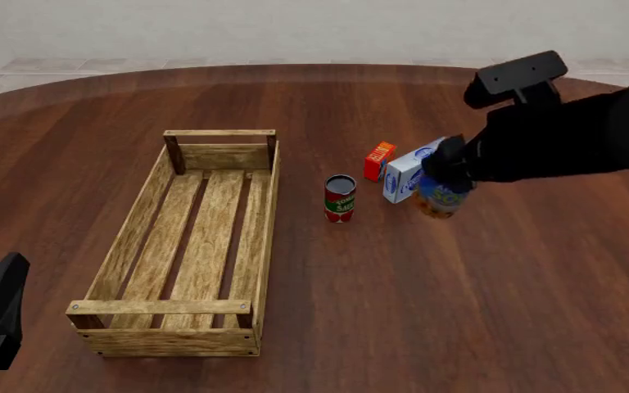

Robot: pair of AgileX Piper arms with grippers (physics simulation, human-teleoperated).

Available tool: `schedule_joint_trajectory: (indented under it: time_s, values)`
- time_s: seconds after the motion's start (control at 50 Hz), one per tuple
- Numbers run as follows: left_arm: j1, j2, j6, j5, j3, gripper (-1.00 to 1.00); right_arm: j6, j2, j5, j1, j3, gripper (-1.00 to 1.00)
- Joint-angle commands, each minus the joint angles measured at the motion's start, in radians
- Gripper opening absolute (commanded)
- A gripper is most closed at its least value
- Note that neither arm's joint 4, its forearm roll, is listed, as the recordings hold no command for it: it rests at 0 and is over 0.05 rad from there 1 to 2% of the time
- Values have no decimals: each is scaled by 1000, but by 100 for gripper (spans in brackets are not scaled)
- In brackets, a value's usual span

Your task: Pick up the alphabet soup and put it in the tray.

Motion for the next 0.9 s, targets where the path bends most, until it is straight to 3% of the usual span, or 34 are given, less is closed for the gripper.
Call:
schedule_joint_trajectory:
  time_s: [0.02, 0.9]
  values:
    - [0, 0, 0, 0, 0, 100, 22, 75, -23, 52, -88, -100]
    - [0, 0, 0, 0, 0, 100, 28, 385, 0, 222, -446, -100]
